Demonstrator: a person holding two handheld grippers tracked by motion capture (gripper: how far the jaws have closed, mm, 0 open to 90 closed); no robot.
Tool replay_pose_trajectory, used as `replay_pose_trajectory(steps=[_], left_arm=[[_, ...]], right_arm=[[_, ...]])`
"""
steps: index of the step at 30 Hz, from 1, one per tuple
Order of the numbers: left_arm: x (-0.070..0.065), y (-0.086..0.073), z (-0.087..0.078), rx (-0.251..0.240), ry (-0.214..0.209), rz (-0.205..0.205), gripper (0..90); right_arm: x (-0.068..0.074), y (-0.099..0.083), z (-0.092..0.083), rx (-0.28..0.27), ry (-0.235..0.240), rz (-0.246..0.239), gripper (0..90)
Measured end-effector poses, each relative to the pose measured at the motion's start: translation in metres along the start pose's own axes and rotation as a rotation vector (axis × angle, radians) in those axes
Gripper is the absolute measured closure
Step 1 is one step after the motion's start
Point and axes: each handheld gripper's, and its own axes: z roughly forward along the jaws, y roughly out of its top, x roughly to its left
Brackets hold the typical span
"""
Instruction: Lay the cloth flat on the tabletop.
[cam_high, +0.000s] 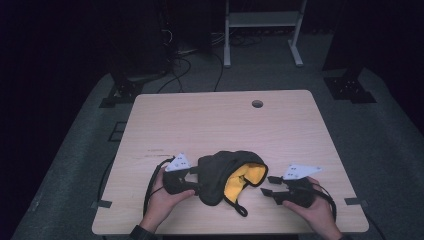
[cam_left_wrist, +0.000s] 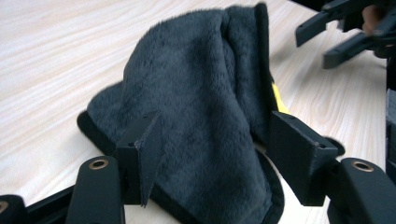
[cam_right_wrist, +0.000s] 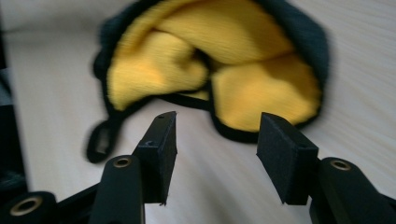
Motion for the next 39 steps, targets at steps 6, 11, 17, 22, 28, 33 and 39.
replay_pose_trajectory(steps=[6,11,17,22,28,33,39], left_arm=[[-0.004,-0.009,0.006,0.04,0.002,0.01,36.3],[-0.005,-0.014,0.016,0.09,0.006,0.029,36.6],[-0.004,-0.018,0.024,0.14,0.022,0.055,37.3],[-0.003,-0.02,0.026,0.15,0.026,0.042,37.5],[-0.002,-0.021,0.028,0.163,0.023,0.037,37.6],[-0.002,-0.021,0.029,0.172,0.024,0.046,37.7],[-0.002,-0.022,0.029,0.168,0.028,0.034,37.8]], right_arm=[[0.035,0.015,0.031,0.016,0.109,-0.075,46.9],[0.055,0.024,0.053,0.039,0.146,-0.132,46.9],[0.064,0.027,0.07,0.074,0.131,-0.162,48.8],[0.064,0.026,0.082,0.102,0.096,-0.181,53.8],[0.067,0.024,0.085,0.133,0.036,-0.225,77.1],[0.061,0.025,0.08,0.132,0.038,-0.182,82.9],[0.048,0.035,0.057,0.049,0.049,-0.106,84.2]])
